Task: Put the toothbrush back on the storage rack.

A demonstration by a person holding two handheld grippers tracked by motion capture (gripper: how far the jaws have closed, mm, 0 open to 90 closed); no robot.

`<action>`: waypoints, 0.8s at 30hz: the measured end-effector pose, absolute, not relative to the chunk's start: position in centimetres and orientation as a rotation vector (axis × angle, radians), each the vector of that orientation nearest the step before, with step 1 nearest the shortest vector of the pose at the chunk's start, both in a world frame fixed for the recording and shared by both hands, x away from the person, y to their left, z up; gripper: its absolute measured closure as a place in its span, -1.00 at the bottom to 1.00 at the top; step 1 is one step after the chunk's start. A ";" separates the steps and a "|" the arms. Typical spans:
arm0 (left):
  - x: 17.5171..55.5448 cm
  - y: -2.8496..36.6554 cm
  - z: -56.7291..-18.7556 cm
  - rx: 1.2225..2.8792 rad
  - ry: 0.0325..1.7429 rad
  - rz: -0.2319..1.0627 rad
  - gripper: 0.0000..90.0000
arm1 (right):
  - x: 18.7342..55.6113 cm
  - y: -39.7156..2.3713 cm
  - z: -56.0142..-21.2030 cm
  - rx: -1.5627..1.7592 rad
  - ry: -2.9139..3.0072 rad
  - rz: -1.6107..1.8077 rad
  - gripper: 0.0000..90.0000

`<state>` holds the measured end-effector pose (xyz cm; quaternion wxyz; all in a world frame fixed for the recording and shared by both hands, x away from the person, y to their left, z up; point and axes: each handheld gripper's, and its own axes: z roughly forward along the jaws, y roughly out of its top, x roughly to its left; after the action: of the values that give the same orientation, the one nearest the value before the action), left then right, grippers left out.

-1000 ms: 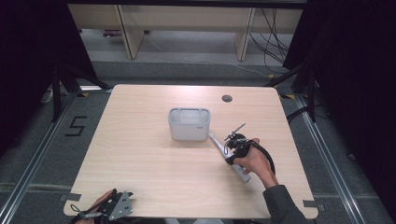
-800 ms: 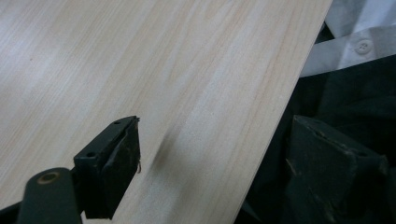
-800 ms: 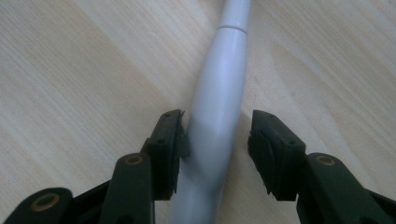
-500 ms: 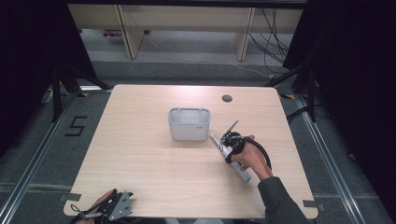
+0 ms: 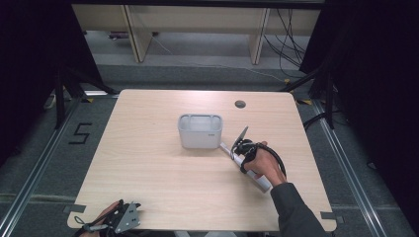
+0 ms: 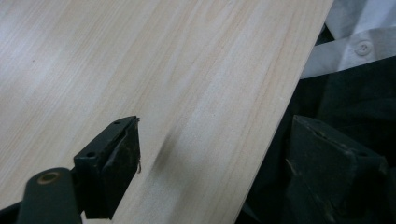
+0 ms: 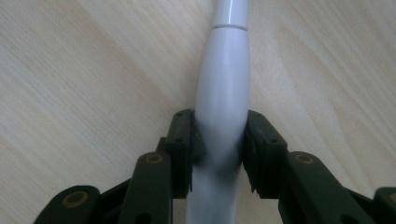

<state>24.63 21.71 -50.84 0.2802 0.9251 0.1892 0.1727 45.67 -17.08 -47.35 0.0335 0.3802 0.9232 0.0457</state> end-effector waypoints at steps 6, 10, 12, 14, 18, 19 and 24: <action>24.6 21.7 -50.8 2.478 0.507 0.462 -0.63 | 45.9 -16.9 -47.2 1.250 2.873 0.043 0.47; 24.6 21.7 -50.8 2.479 0.507 0.464 -0.63 | 46.3 -17.0 -47.4 1.188 2.907 0.039 0.47; 24.6 21.7 -50.8 2.480 0.504 0.463 -0.63 | 46.2 -16.8 -47.4 1.192 2.887 0.021 0.47; 24.6 21.7 -50.8 2.480 0.504 0.461 -0.63 | 46.3 -16.7 -47.3 1.221 2.879 0.005 0.47; 24.6 21.7 -50.8 2.481 0.501 0.468 -0.63 | 46.3 -16.9 -47.4 1.203 2.893 0.023 0.47; 24.7 21.7 -50.8 2.478 0.503 0.466 -0.63 | 46.2 -16.7 -47.3 1.238 2.882 0.011 0.48; 24.6 21.7 -50.8 2.481 0.505 0.462 -0.63 | 45.9 -17.5 -47.0 1.209 2.890 0.065 0.48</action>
<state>24.62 21.68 -50.83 0.2800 0.9254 0.1884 0.1724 45.87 -17.51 -46.97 0.0043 0.3858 0.9223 0.0207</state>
